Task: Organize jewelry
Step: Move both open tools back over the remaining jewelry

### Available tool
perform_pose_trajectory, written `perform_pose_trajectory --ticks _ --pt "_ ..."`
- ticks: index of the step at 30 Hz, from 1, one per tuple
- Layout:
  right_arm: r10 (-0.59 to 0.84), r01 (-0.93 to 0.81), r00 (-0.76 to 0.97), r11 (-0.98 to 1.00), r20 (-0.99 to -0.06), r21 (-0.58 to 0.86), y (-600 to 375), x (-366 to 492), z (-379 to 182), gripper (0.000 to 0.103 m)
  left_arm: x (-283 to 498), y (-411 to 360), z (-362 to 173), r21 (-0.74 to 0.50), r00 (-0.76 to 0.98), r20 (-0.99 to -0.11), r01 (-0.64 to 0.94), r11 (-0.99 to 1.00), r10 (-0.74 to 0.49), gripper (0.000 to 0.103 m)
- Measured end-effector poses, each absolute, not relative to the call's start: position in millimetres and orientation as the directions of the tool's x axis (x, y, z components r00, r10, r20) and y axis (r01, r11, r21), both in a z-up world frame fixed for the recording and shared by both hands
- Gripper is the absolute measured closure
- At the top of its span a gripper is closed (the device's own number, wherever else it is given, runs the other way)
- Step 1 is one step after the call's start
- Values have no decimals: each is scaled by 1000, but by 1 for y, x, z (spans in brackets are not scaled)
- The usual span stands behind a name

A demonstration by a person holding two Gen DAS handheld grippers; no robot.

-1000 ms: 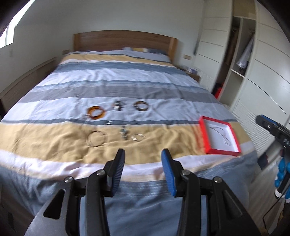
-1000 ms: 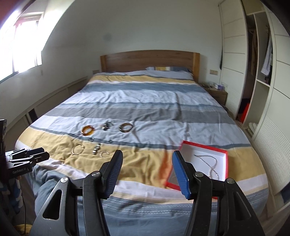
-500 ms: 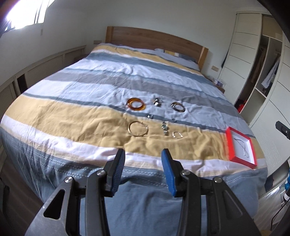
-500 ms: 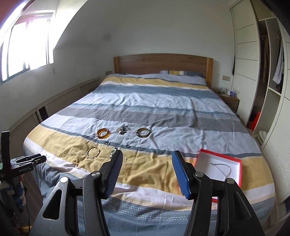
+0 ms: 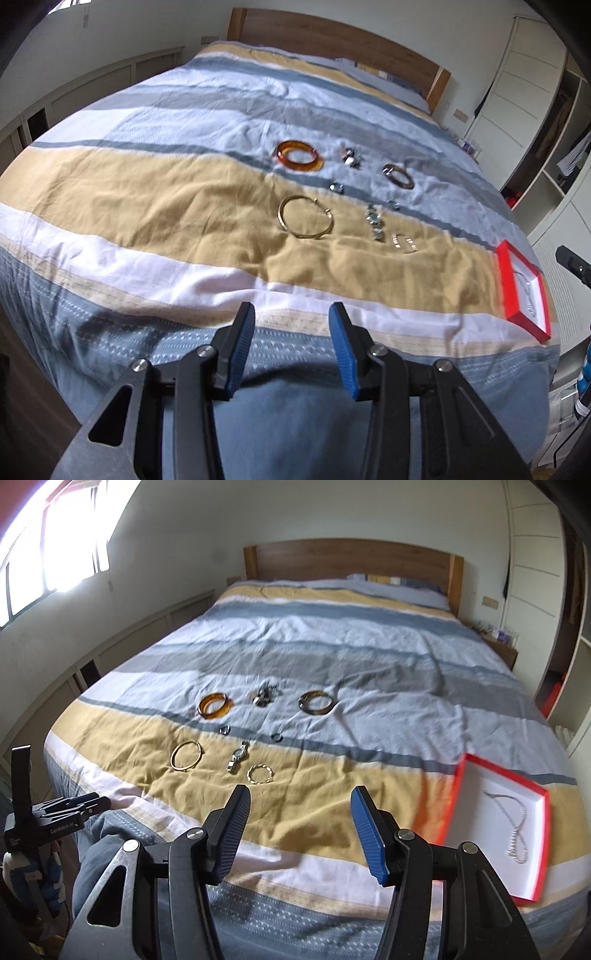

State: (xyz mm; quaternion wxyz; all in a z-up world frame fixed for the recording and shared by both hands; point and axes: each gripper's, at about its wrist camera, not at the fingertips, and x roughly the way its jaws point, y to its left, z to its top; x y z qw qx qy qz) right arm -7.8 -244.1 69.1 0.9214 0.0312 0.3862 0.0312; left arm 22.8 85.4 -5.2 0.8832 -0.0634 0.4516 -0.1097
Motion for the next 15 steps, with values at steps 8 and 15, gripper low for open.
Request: perform_pose_trajectory --ticks 8,15 --pt "137 -66 637 990 -758 124 -227 35 23 51 63 77 -30 -180 546 -806 140 974 -227 63" --pt "161 -78 602 987 -782 143 -217 57 -4 52 87 79 -34 -172 555 -802 138 975 -220 63"
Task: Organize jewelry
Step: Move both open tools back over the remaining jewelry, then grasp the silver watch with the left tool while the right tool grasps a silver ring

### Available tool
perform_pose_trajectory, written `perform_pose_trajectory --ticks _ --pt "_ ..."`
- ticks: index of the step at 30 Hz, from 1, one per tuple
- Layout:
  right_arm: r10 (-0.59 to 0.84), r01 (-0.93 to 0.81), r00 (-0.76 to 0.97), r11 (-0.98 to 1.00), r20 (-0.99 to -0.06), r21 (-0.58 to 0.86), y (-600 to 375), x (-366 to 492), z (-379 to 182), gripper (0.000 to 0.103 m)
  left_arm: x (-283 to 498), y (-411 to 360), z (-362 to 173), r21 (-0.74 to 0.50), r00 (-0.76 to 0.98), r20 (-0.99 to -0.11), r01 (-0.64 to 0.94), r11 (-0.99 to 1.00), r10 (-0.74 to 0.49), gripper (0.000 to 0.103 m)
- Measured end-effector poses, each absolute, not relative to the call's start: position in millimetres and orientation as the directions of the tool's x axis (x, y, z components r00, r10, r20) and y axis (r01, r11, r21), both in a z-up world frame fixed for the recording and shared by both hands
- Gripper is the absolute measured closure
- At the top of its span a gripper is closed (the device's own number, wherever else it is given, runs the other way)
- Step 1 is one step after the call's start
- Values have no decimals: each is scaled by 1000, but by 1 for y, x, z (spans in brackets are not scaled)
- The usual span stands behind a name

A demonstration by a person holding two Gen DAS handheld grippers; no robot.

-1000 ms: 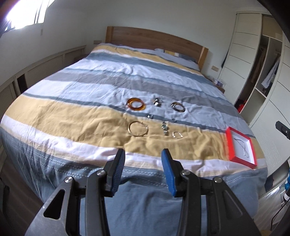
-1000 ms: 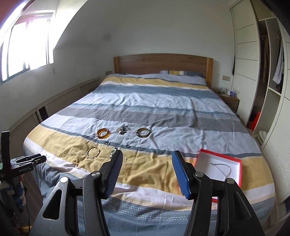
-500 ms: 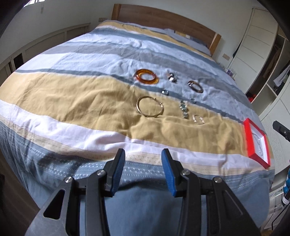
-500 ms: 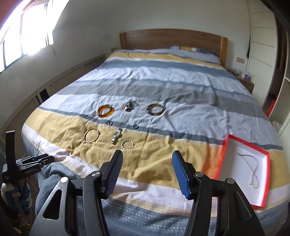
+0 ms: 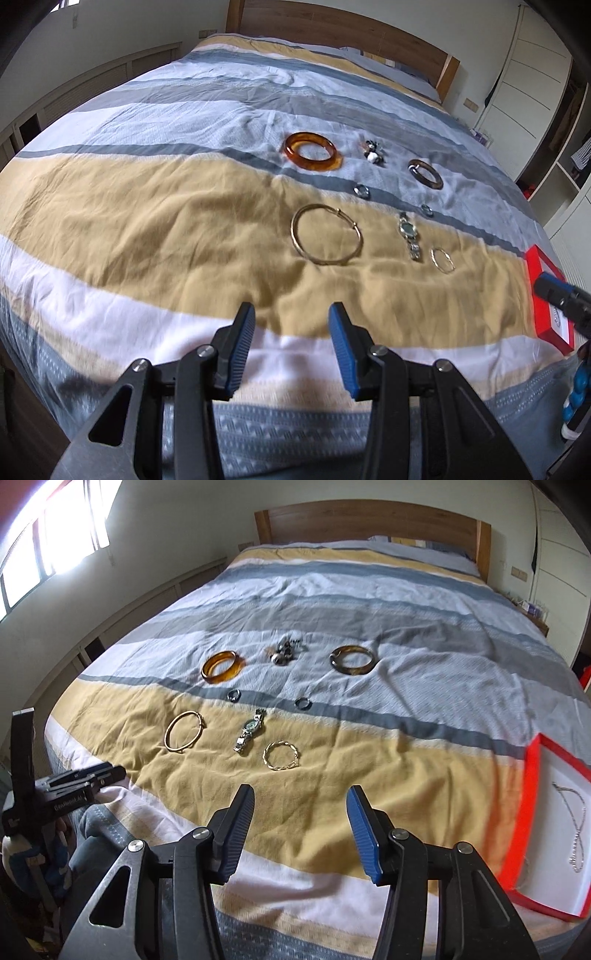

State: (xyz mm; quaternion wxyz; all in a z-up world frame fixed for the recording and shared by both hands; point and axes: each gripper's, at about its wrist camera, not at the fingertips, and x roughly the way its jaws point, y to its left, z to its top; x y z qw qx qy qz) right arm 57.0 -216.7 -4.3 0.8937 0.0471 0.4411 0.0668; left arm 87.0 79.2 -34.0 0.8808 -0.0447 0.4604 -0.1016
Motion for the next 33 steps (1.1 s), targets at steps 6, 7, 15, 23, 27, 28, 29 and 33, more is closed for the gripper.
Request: perform_pose_trajectory --ticks 6,7,15,23,27,28,29,33 --pt "161 -61 588 986 -793 155 -224 73 -21 56 99 71 -38 -176 557 -798 152 973 -231 63" --pt "161 -60 588 986 -793 155 -225 75 -23 56 101 69 -38 -176 555 -798 157 972 -235 63" --pt "182 -66 590 982 -787 178 -239 93 -33 63 108 42 -42 -182 532 -801 220 958 -275 64" --pt "213 -86 594 976 -776 202 -247 105 -41 63 116 22 -45 -189 516 -804 246 951 -294 63" --pt "231 -103 594 972 -771 211 -247 111 -44 64 121 9 -45 -194 506 -803 275 942 -313 63" --pt "236 -109 595 971 -769 214 -248 113 -44 64 122 6 -46 -195 505 -803 281 940 -318 64" --pt "241 -114 596 970 -766 216 -248 115 -45 65 124 2 -46 -197 502 -802 289 937 -324 63" --pt "261 -132 599 965 -757 227 -250 123 -47 65 135 -16 -48 -220 482 -797 327 919 -363 63"
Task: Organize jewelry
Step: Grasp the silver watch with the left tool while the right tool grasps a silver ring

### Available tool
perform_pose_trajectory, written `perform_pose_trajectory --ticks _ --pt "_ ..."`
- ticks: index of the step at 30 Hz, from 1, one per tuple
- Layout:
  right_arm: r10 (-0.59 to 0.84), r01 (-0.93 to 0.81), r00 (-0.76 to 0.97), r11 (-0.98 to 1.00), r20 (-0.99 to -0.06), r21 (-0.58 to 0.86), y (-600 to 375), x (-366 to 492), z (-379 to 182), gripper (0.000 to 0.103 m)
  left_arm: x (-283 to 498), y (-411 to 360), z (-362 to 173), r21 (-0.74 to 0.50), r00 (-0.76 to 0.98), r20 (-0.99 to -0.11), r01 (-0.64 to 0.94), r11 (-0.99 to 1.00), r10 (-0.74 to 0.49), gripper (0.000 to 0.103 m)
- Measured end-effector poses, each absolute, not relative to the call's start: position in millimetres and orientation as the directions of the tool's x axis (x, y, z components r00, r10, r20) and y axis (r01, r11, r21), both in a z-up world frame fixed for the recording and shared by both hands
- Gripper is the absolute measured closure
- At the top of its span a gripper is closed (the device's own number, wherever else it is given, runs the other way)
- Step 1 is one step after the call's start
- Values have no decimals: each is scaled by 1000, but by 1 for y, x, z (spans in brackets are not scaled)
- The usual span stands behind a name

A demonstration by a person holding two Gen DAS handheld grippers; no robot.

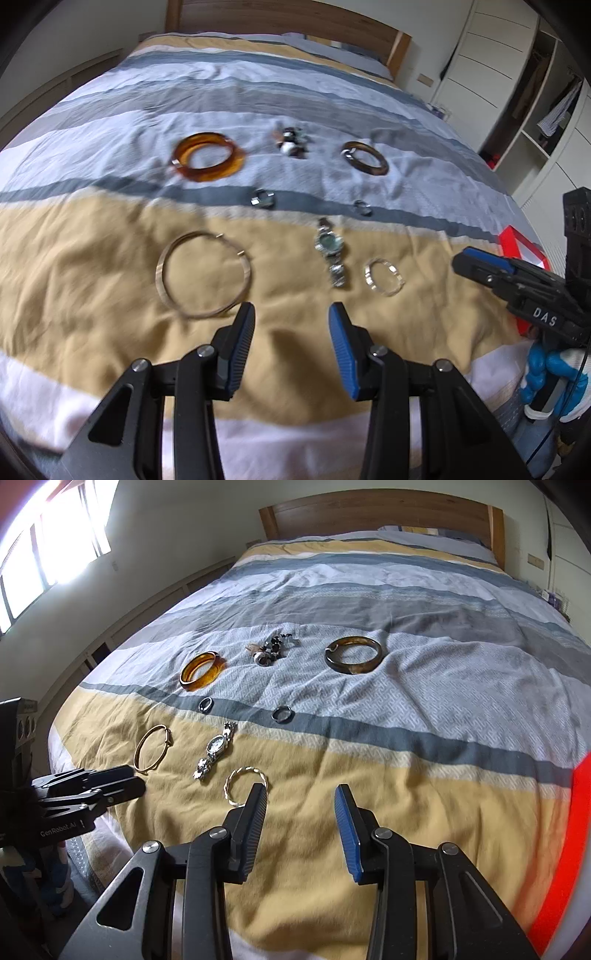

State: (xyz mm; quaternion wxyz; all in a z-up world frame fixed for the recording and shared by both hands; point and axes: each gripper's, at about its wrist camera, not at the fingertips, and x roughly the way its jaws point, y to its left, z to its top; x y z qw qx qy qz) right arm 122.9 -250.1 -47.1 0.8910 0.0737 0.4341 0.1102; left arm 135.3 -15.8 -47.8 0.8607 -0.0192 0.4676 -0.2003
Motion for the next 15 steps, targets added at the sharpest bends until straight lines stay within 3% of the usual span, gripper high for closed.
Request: perform_pose_trajectory --ticks 15 --pt "338 -229 590 941 -733 250 -243 159 -62 68 185 -61 -65 -252 439 -800 374 893 -409 64"
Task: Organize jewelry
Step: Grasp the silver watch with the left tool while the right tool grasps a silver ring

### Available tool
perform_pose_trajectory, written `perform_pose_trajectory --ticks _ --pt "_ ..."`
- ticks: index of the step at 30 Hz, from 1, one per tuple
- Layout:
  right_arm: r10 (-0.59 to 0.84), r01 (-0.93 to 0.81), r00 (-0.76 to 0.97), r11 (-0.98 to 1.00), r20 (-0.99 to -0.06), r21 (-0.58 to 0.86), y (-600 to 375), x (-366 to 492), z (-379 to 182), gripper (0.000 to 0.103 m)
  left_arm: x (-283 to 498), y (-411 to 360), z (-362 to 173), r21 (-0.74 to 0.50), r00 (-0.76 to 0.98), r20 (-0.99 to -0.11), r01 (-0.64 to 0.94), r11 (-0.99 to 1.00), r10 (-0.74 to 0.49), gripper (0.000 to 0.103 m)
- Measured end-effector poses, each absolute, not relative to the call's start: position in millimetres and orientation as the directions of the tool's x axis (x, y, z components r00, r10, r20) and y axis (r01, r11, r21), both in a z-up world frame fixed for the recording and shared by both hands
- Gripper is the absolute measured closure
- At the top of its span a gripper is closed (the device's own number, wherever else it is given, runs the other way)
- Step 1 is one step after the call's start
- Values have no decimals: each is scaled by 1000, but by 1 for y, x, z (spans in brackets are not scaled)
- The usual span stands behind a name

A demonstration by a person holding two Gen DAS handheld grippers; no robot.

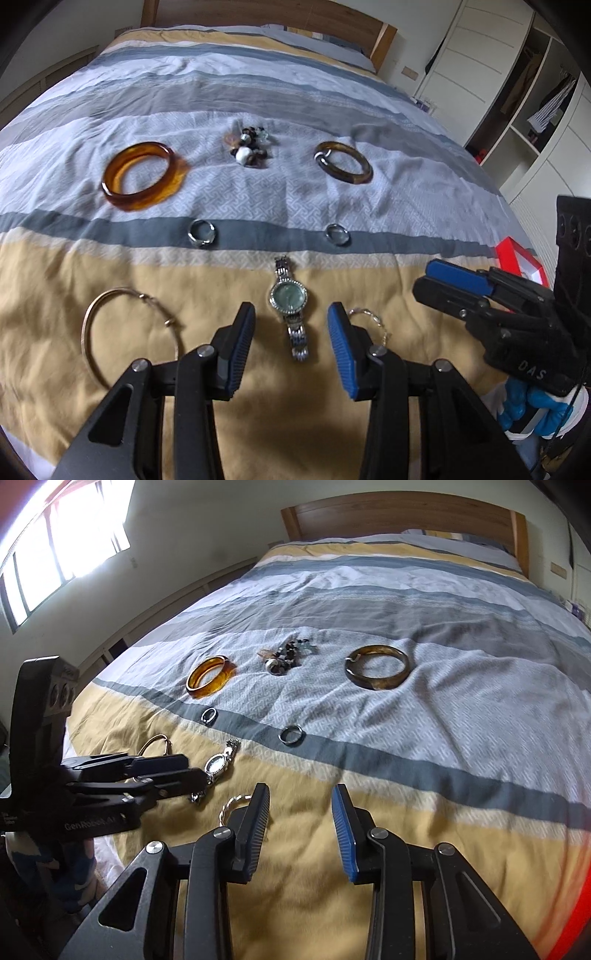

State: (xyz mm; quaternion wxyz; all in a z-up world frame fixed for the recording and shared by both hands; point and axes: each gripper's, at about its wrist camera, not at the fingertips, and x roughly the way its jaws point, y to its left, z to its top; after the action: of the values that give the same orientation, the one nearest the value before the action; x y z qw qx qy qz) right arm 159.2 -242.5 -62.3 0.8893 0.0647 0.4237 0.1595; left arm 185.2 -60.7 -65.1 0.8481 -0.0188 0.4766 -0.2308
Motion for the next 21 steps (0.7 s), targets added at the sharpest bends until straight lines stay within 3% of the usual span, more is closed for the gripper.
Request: perform_pose_trajectory --ticks 8,14,21 --pt "369 -264 576 929 -729 261 -232 182 -75 68 195 -67 -79 -227 437 -813 370 901 -384 65" --pt "372 -272 574 927 -729 258 -225 201 -82 68 203 -57 -88 -249 446 -808 333 909 -385 80" --pt "364 -277 570 929 -736 244 -219 216 -91 68 201 -54 -92 -257 461 -794 338 906 -397 80"
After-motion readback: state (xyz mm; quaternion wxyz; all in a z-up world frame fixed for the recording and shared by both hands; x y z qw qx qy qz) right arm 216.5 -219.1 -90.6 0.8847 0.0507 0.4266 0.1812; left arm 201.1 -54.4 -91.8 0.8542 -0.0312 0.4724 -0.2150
